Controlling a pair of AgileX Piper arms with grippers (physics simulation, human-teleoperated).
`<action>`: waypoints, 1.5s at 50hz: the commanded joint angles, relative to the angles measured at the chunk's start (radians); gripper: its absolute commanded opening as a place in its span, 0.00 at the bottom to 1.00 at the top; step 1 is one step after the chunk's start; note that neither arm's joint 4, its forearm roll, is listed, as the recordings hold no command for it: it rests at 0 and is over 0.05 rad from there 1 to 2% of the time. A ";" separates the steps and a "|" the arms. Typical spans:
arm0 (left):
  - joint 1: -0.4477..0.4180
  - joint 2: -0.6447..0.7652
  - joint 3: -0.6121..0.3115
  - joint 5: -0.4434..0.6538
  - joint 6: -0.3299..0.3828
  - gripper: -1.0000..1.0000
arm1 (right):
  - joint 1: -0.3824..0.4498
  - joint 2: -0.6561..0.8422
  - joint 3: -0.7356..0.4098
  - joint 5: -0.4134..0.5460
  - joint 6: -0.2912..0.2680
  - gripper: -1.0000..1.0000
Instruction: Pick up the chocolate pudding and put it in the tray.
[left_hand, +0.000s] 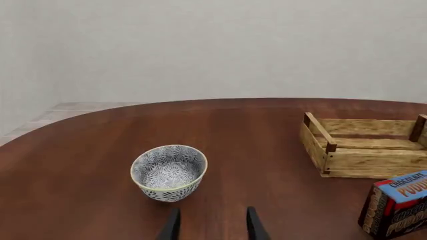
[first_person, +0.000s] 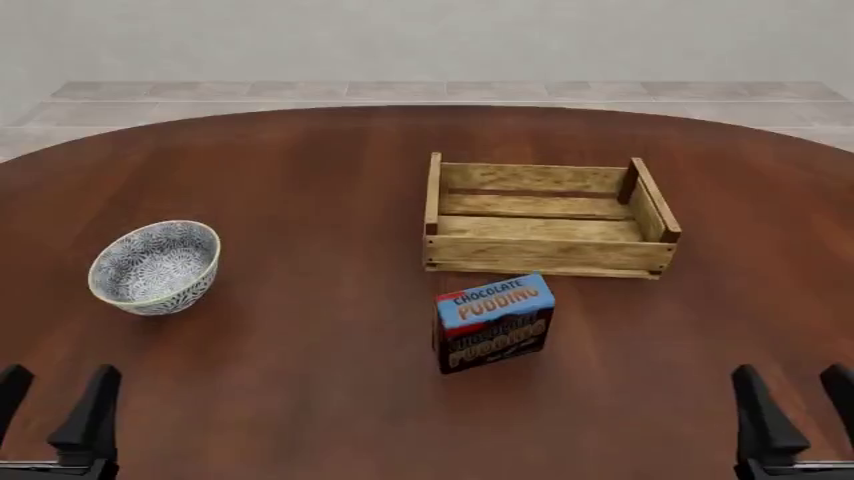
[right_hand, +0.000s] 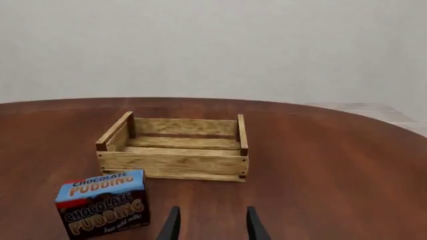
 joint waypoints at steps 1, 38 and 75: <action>0.000 0.004 -0.002 -0.001 0.001 1.00 | 0.006 0.028 -0.011 -0.017 0.001 1.00; 0.000 0.004 -0.002 -0.001 0.000 1.00 | 0.027 0.278 -0.293 0.008 -0.076 1.00; 0.000 0.004 -0.002 -0.001 0.001 1.00 | 0.365 0.983 -0.952 0.003 -0.459 1.00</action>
